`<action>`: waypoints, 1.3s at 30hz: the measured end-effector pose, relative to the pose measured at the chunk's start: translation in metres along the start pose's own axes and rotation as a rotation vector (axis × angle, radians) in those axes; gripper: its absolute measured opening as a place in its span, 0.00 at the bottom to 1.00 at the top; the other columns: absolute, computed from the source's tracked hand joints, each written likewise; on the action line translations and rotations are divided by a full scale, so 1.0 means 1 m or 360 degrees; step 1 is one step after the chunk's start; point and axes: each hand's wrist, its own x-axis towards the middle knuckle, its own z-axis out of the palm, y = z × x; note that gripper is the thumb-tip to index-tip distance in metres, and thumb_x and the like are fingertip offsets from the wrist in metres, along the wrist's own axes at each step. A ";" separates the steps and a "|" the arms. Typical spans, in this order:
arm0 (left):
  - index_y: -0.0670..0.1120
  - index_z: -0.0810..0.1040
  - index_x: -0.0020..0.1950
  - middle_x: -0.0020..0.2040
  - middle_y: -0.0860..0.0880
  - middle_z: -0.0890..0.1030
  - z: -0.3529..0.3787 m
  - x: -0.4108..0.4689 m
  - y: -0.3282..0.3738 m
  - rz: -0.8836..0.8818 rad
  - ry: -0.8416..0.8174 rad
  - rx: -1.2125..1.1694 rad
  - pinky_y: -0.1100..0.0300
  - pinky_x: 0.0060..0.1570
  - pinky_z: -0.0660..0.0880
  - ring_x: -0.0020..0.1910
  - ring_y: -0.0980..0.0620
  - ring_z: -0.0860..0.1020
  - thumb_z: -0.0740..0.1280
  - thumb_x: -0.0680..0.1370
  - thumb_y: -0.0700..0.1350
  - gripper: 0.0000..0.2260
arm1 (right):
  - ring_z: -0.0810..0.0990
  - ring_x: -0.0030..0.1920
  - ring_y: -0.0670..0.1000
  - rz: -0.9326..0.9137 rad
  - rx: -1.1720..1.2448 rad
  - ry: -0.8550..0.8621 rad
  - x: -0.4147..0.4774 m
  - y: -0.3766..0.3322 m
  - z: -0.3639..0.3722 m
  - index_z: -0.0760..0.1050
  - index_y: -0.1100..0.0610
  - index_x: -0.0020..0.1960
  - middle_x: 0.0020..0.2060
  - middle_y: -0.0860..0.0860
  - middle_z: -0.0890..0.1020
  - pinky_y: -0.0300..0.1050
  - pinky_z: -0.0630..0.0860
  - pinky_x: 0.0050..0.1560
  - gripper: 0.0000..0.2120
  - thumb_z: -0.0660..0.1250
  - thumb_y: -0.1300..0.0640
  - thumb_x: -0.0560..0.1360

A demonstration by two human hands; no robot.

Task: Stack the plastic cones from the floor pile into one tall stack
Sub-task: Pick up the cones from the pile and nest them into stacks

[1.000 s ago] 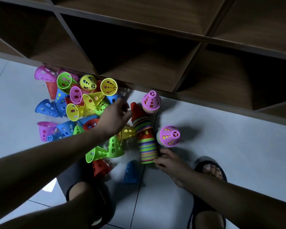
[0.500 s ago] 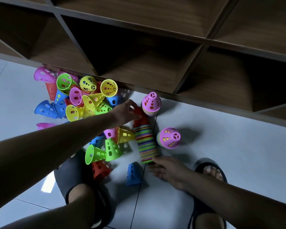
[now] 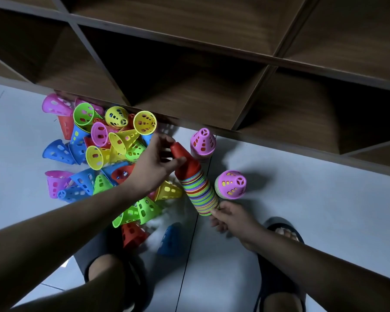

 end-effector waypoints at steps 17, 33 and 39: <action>0.50 0.81 0.62 0.58 0.56 0.82 0.040 -0.028 0.021 0.0690 -0.0363 0.0524 0.53 0.51 0.81 0.57 0.54 0.82 0.82 0.73 0.54 0.21 | 0.88 0.43 0.57 0.0336 0.0765 0.0111 0.016 0.004 -0.021 0.76 0.65 0.58 0.46 0.64 0.86 0.45 0.85 0.40 0.08 0.63 0.71 0.80; 0.50 0.76 0.64 0.57 0.55 0.74 0.059 -0.004 0.016 0.0735 -0.0172 0.0668 0.65 0.47 0.81 0.54 0.58 0.78 0.82 0.72 0.57 0.26 | 0.85 0.56 0.57 0.0221 0.1261 -0.0087 0.027 -0.051 -0.030 0.77 0.67 0.64 0.56 0.61 0.86 0.47 0.84 0.57 0.16 0.59 0.71 0.80; 0.47 0.78 0.60 0.55 0.52 0.79 0.054 0.007 -0.002 0.0692 -0.0158 0.0787 0.64 0.48 0.81 0.53 0.57 0.80 0.78 0.77 0.56 0.19 | 0.85 0.54 0.54 0.0139 0.1321 0.0114 0.037 -0.068 -0.047 0.79 0.63 0.50 0.48 0.58 0.87 0.45 0.84 0.52 0.11 0.59 0.71 0.82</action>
